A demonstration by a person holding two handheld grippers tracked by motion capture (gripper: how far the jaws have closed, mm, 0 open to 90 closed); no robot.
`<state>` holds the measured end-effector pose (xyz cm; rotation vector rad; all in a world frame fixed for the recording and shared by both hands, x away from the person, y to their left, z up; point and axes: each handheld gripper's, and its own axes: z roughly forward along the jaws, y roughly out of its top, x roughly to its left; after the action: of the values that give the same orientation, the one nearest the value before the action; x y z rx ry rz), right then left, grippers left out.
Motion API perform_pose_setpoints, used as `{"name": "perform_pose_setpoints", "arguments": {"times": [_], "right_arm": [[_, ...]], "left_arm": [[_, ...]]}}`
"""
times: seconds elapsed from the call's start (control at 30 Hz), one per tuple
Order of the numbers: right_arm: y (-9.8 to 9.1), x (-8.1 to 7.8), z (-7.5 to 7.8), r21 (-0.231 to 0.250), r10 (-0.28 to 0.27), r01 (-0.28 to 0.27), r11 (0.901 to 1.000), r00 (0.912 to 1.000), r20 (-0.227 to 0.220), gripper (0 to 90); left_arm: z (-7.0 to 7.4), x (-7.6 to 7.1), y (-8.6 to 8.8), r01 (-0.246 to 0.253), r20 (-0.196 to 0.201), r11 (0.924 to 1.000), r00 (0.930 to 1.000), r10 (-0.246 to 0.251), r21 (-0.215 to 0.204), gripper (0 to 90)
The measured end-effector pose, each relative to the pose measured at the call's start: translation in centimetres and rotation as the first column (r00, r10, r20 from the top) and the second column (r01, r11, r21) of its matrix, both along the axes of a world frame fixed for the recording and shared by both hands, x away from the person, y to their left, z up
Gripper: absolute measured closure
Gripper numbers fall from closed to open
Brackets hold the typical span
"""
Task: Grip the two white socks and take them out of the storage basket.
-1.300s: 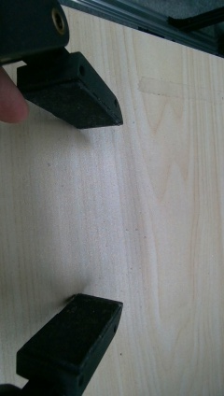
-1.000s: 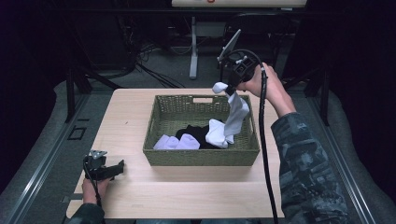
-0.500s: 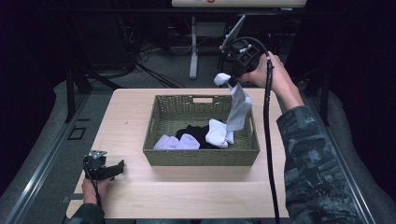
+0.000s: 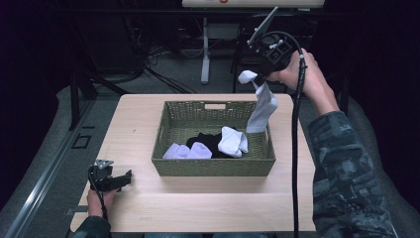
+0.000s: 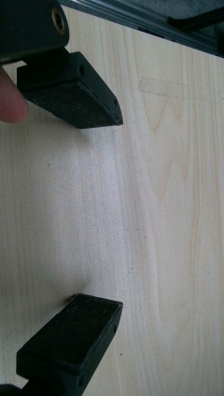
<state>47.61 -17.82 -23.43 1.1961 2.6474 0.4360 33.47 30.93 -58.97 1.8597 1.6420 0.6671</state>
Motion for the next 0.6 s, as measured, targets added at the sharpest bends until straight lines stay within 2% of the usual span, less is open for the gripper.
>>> {"name": "perform_pose_setpoints", "arguments": {"times": [0.37,0.53,0.6], "right_arm": [[-5.9,-2.0,1.7,0.046,-0.094,0.093,0.9946,0.995,0.032,83.1],[-8.8,-2.9,1.5,0.057,-0.138,0.136,0.9891,0.9895,0.042,83.0],[-9.8,-3.1,1.2,0.053,-0.156,0.154,0.9866,0.9872,0.033,83.1]], "left_arm": [[0.0,0.0,0.0,0.0,0.003,1.0,1.0,0.0,0.0,9.9],[0.0,0.0,0.0,0.0,0.003,1.0,1.0,0.0,0.0,9.9],[0.0,0.0,0.0,0.003,0.001,1.0,1.0,-0.003,0.003,9.9]]}}
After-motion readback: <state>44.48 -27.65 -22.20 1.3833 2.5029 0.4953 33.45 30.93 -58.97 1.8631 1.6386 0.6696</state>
